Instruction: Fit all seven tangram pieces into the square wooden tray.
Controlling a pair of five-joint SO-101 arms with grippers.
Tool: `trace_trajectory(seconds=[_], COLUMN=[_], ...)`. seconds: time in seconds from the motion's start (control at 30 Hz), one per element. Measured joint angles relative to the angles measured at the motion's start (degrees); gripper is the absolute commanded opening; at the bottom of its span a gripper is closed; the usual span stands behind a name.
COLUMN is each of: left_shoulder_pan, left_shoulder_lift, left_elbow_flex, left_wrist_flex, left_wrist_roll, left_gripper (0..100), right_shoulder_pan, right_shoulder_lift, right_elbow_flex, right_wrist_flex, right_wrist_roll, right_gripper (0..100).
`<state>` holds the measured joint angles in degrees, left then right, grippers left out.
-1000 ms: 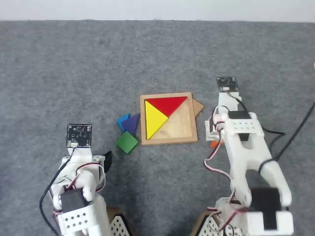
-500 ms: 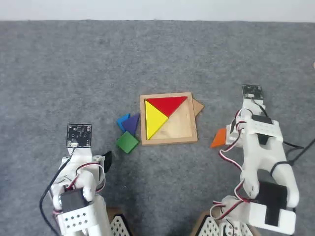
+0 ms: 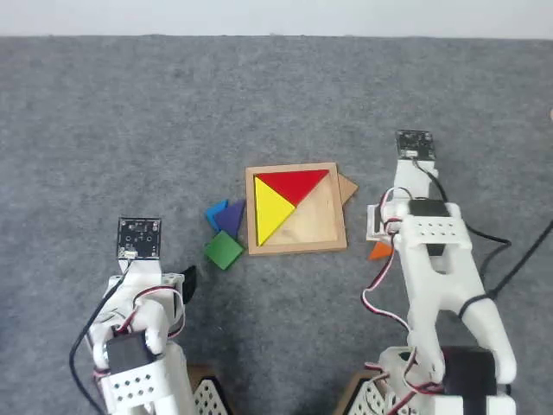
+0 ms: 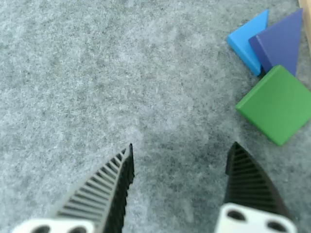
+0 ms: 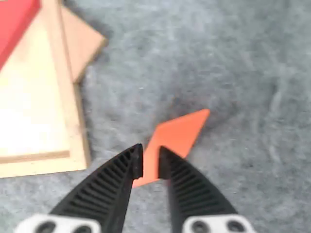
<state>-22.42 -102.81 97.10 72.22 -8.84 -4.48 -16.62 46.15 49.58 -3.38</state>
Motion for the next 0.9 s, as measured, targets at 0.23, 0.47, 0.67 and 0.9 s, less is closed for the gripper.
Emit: trace_trajectory(seconds=[0.23,0.47,0.67,0.9], left_shoulder_pan=[0.0,0.0,0.0,0.0], left_shoulder_lift=[0.0,0.0,0.0,0.0], left_elbow_flex=[0.0,0.0,0.0,0.0], left_wrist_flex=[0.0,0.0,0.0,0.0], left_wrist_roll=[0.0,0.0,0.0,0.0], left_gripper=[30,30,30,30], right_shoulder_pan=[-0.09,5.1,8.97,9.14], right_shoulder_lift=[7.3,13.19,13.8,14.33], right_elbow_flex=[0.0,-4.92,-5.01,-4.75], right_wrist_flex=[0.0,2.64,4.04,4.31], right_wrist_roll=[1.49,3.52,3.69,4.57], right_gripper=[9.1,8.8,8.8,8.8])
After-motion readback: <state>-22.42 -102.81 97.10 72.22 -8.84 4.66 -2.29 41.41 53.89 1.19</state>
